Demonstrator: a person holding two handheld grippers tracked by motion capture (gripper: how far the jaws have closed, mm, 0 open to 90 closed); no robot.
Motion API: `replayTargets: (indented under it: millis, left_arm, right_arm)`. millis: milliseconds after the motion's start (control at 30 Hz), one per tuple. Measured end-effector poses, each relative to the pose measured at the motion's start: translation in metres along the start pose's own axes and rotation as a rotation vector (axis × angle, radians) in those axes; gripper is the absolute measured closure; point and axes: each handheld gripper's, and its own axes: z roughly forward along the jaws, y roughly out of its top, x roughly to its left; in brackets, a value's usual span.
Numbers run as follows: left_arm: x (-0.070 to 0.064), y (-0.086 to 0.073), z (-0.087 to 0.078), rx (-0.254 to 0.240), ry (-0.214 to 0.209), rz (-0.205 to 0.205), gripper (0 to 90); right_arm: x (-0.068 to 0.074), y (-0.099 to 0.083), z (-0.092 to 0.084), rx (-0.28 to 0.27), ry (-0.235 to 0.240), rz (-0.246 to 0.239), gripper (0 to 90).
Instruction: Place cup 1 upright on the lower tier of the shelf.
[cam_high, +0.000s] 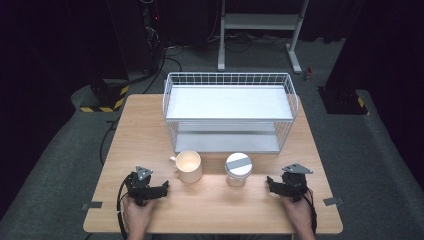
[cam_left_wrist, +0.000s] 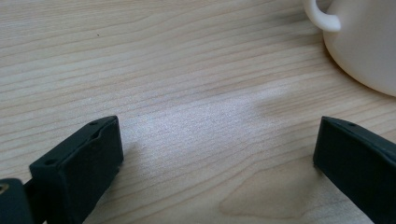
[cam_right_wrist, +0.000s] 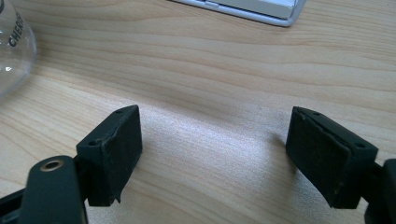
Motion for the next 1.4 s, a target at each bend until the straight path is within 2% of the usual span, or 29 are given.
replayTargets:
  millis: [500, 733, 833, 933, 1000, 1067, 1267, 1400]
  left_arm:
    - [0.0, 0.0, 0.0, -0.001, -0.002, 0.0, 2.2]
    - [0.0, 0.0, -0.001, -0.002, 0.0, 0.005, 3.0]
    - [0.0, 0.0, -0.001, -0.005, -0.002, 0.001, 3.2]
    - [-0.001, 0.0, -0.001, -0.005, -0.001, 0.0, 3.3]
    - [0.0, 0.0, -0.001, -0.003, -0.001, 0.002, 3.3]
    - [0.0, 0.0, -0.001, -0.007, -0.001, 0.002, 3.4]
    - [0.0, 0.0, -0.001, -0.007, 0.0, 0.002, 3.5]
    - [0.0, 0.0, -0.001, -0.007, 0.0, 0.002, 3.5]
  right_arm:
    - [0.0, 0.0, 0.0, -0.001, -0.002, 0.002, 18.3]
    - [-0.003, -0.002, -0.002, 0.003, 0.027, -0.026, 16.8]
    - [-0.001, -0.003, -0.003, 0.007, 0.03, -0.023, 15.6]
    - [0.001, -0.006, -0.007, -0.021, 0.044, -0.046, 15.4]
    - [0.003, -0.006, -0.009, -0.024, 0.046, -0.042, 15.4]
    - [0.006, -0.008, -0.012, -0.044, 0.063, -0.065, 15.8]
    - [0.012, -0.011, -0.021, -0.072, 0.097, -0.072, 15.8]
    - [0.017, -0.013, -0.026, -0.087, 0.116, -0.096, 15.9]
